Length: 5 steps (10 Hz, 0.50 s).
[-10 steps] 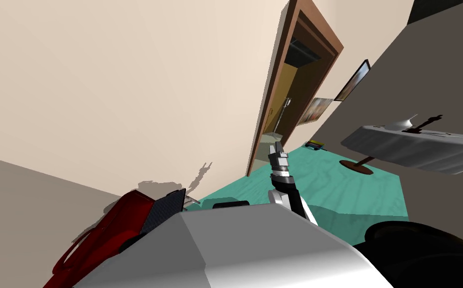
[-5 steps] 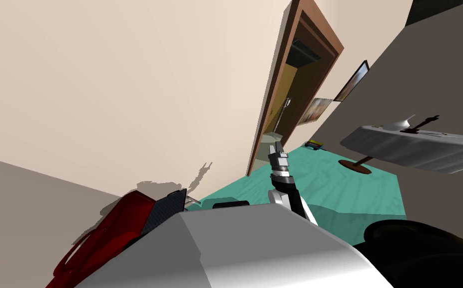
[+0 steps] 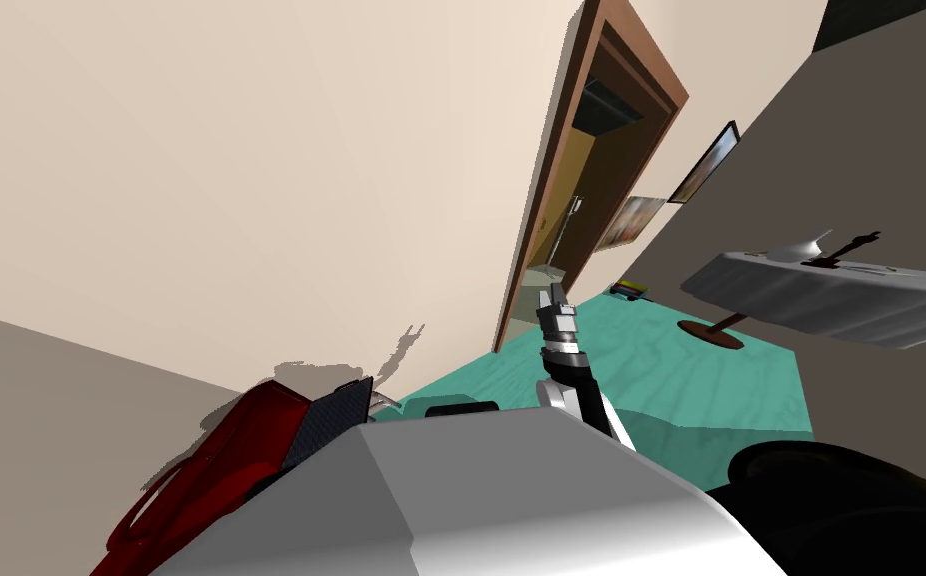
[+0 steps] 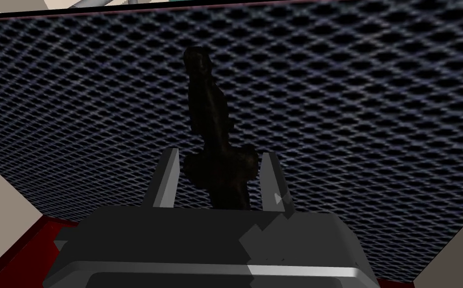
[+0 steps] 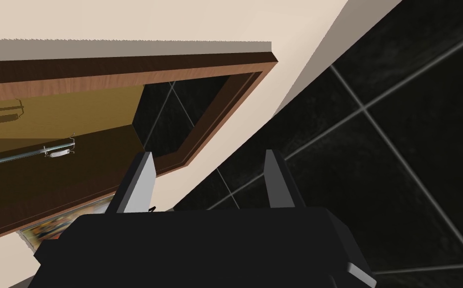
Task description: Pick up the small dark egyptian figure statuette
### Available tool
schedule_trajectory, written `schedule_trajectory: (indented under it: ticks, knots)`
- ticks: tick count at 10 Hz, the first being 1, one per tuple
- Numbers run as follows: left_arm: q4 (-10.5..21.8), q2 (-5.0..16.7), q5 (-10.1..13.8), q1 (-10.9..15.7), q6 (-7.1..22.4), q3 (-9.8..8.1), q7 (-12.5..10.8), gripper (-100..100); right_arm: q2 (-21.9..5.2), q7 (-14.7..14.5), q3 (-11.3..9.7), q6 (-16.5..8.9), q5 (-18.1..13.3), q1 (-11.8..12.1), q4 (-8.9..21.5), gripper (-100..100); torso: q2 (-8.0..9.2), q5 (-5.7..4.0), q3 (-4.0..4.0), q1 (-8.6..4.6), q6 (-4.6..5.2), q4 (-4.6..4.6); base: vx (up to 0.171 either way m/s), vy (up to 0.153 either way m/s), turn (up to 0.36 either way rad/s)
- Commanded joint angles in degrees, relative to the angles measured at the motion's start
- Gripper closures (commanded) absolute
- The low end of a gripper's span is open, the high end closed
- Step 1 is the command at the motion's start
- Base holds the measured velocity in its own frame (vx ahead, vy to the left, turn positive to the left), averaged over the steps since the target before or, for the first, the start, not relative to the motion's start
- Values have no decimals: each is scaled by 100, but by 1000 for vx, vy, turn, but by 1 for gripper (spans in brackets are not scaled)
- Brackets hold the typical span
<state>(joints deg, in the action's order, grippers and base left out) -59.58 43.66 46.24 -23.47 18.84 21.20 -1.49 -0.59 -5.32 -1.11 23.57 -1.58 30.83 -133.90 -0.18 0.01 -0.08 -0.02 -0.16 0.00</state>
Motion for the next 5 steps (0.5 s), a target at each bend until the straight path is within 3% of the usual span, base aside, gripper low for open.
schedule_trajectory:
  ticks: [1,3,4,5]
  knots:
    - [-168,188,146,-78,41,31,-12,100,0,0,0,0,0,0,0,0,0,0,0,0,0,0,1,-60,25]
    - [-319,355,268,-145,85,57,-24,100,0,0,0,0,0,0,0,0,2,-2,1,-11,0,-1,-6,-49,17]
    - [-249,288,228,-116,53,52,-10,100,0,0,0,0,0,0,0,0,3,-3,1,-10,0,-1,-4,-19,6]
    - [-262,299,234,-121,61,52,-15,0,0,0,0,0,0,0,0,0,1,1,0,-1,1,-1,0,0,0]
